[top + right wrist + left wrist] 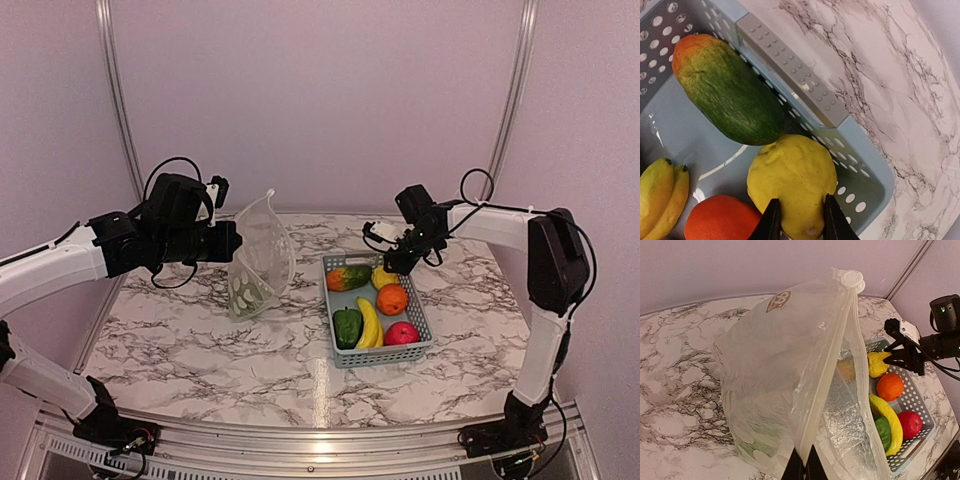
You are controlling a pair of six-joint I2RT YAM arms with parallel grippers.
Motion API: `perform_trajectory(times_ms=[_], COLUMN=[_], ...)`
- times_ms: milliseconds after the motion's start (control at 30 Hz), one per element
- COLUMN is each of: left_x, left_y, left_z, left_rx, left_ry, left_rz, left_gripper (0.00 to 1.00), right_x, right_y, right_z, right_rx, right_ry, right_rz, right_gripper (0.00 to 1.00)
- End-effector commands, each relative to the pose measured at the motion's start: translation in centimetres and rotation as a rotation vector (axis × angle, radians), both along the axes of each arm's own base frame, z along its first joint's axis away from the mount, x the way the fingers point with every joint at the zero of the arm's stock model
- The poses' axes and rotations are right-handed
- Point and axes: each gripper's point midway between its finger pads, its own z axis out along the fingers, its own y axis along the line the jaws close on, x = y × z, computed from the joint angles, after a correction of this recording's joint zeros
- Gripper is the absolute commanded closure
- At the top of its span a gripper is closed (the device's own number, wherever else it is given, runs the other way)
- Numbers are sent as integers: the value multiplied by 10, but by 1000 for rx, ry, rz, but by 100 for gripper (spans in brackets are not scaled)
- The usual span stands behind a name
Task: Place the food in the zip-top bag and seal the zipper
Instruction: Pick up the fake fruit from the bin.
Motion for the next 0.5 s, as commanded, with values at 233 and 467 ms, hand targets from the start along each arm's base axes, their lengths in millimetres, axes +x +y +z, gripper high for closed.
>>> perform_trajectory(times_ms=[233,467], left_x=[-2,1], left_y=[-1,-5], left_z=[1,0], left_rx=[-1,-2], left_ry=[5,17], left_rz=[-11,-7], left_gripper=[100,100], right_x=[-12,-31], right_y=[12,38], right_z=[55,151], right_rx=[132,338], right_ry=[5,-75], right_rz=[1,120], right_gripper=[97,98])
